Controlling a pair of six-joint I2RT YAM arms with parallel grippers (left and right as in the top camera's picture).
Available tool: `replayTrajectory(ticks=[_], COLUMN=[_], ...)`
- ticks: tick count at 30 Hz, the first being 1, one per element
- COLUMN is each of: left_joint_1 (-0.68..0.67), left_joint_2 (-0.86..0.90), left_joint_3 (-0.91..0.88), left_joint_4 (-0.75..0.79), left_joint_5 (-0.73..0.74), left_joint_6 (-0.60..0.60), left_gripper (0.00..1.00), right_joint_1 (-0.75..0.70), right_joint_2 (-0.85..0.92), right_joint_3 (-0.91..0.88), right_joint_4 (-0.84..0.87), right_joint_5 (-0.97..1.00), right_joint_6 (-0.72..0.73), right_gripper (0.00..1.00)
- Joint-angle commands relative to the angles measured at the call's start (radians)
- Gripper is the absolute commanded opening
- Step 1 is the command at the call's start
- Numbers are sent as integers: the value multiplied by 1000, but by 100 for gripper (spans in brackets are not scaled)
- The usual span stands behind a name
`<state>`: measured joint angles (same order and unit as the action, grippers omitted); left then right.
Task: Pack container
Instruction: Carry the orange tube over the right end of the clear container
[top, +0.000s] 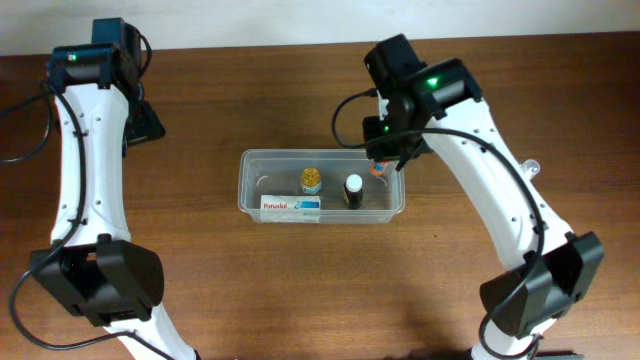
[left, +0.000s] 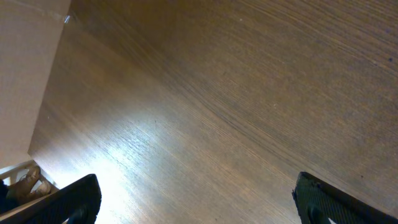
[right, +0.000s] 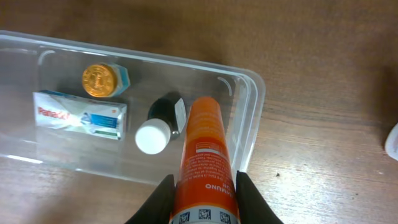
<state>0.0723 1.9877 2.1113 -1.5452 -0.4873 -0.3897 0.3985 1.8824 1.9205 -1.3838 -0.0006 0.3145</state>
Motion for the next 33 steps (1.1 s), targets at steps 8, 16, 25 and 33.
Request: replayTrajectory(ticks=[8, 16, 25, 33], left_joint_1=[0, 0, 0, 0], left_joint_2=[-7, -7, -7, -7], left_joint_3=[3, 3, 3, 3], left_joint_4=[-1, -1, -1, -1], left_joint_5=[-14, -14, -14, -14], left_joint_6=[-6, -6, -6, -6], left_gripper=[99, 99, 99, 99], right_joint_1=[6, 6, 6, 6], right_joint_2=[-3, 11, 30, 39], right_joint_3=[-163, -223, -227, -227], right_joint_4=[157, 218, 224, 229], right_joint_5=[16, 16, 24, 39], right_joint_6=[8, -12, -11, -12], right_gripper=[22, 23, 23, 23])
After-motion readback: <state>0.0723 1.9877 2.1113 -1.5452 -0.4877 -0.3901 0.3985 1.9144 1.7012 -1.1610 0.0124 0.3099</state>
